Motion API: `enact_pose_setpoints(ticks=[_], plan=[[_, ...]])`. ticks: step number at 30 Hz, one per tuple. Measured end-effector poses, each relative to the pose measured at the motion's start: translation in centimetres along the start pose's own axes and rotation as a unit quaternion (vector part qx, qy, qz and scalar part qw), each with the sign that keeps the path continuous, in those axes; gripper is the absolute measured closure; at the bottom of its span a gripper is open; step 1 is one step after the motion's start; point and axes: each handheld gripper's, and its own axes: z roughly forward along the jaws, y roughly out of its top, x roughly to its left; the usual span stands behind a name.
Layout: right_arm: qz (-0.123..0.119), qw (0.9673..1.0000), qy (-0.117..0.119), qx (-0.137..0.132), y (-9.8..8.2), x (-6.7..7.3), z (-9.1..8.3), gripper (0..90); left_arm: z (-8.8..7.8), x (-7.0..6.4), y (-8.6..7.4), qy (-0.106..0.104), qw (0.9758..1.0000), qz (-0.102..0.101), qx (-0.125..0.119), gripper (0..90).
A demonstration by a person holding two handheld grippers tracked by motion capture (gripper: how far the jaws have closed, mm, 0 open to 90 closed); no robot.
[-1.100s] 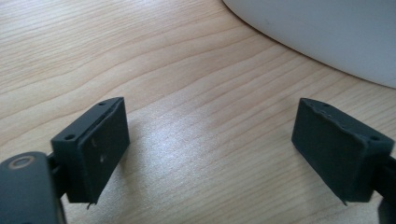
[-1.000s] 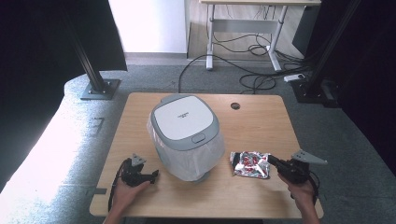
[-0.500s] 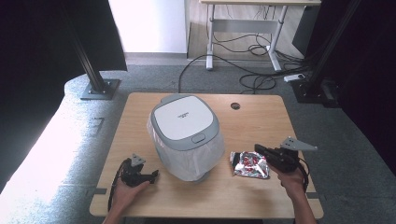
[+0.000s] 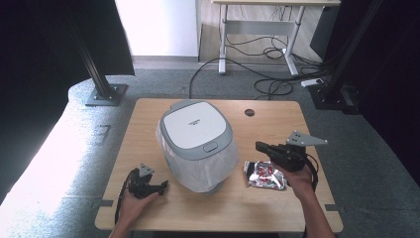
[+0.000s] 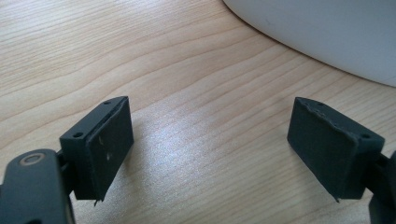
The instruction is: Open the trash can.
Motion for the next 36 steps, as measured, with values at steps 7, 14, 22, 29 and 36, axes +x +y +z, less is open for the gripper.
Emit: enact_pose_setpoints(ticks=[7, 14, 22, 29, 36], plan=[[-0.010, 0.9997, 0.023, -0.002, 1.7, 1.4, 1.5, 89.8, 0.0, 0.0, 0.0, -0.001, 1.0000, 0.001, 0.000, 14.3], [-0.023, 0.9986, 0.047, -0.007, 3.5, 3.1, 2.8, 89.8, 0.0, 0.0, 0.0, -0.001, 1.0000, 0.001, 0.000, 14.2], [-0.037, 0.9967, 0.072, -0.001, 4.6, 4.7, 4.2, 89.7, -0.1, -0.1, -0.1, -0.002, 1.0000, 0.002, 0.000, 14.3], [-0.045, 0.9945, 0.094, 0.009, 5.2, 6.0, 5.8, 89.7, -0.1, -0.1, -0.1, -0.003, 1.0000, 0.003, 0.000, 14.2], [-0.045, 0.9927, 0.111, 0.017, 5.3, 6.8, 6.9, 89.7, -0.1, -0.1, -0.1, -0.004, 1.0000, 0.003, 0.000, 14.3]])
